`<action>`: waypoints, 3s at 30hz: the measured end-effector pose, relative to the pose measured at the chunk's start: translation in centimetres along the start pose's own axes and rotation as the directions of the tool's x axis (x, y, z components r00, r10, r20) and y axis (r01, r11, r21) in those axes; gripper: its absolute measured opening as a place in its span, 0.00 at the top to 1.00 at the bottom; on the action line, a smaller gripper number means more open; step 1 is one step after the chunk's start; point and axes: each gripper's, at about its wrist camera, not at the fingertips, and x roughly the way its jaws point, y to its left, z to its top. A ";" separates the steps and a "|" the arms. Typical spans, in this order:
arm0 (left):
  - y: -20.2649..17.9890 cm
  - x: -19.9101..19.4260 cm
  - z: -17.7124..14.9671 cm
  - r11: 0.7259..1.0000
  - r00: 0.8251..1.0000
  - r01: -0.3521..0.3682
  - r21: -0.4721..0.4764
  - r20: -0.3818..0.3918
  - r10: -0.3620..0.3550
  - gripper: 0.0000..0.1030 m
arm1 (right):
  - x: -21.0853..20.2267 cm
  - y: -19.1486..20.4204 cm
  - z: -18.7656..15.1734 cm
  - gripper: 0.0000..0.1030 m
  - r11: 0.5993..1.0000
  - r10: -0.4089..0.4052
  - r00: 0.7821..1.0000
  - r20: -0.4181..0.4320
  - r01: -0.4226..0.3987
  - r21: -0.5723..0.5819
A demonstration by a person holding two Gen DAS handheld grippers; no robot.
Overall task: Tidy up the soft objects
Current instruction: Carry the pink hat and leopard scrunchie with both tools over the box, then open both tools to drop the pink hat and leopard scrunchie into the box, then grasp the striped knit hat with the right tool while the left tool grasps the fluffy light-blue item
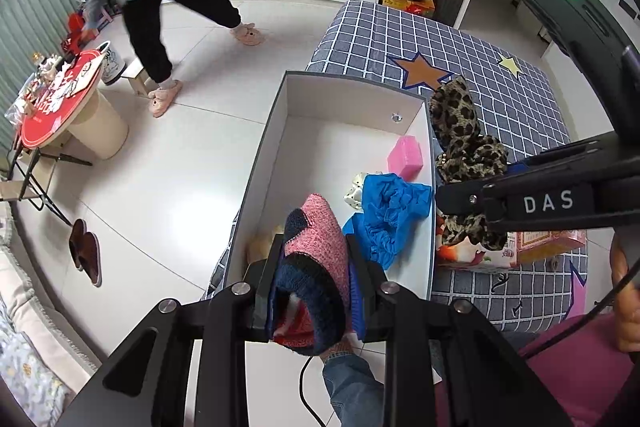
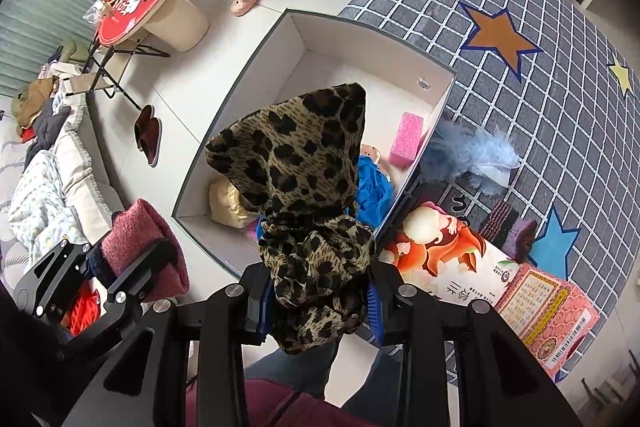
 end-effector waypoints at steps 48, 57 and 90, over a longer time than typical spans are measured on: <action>1.4 1.8 0.7 0.999 0.998 0.022 -0.043 -0.052 -0.024 0.71 | 1.3 0.0 0.9 0.65 1.000 -0.005 0.999 -0.040 0.005 0.001; 2.9 3.5 1.6 0.995 0.996 0.034 -0.098 -0.078 -0.042 0.71 | 2.1 0.1 3.1 0.65 1.000 -0.023 0.999 -0.031 0.023 -0.008; -3.6 4.6 7.3 0.976 0.978 0.207 -0.071 0.016 -0.206 0.00 | -4.0 -19.6 3.4 0.16 0.933 -0.092 0.996 -0.004 0.087 0.350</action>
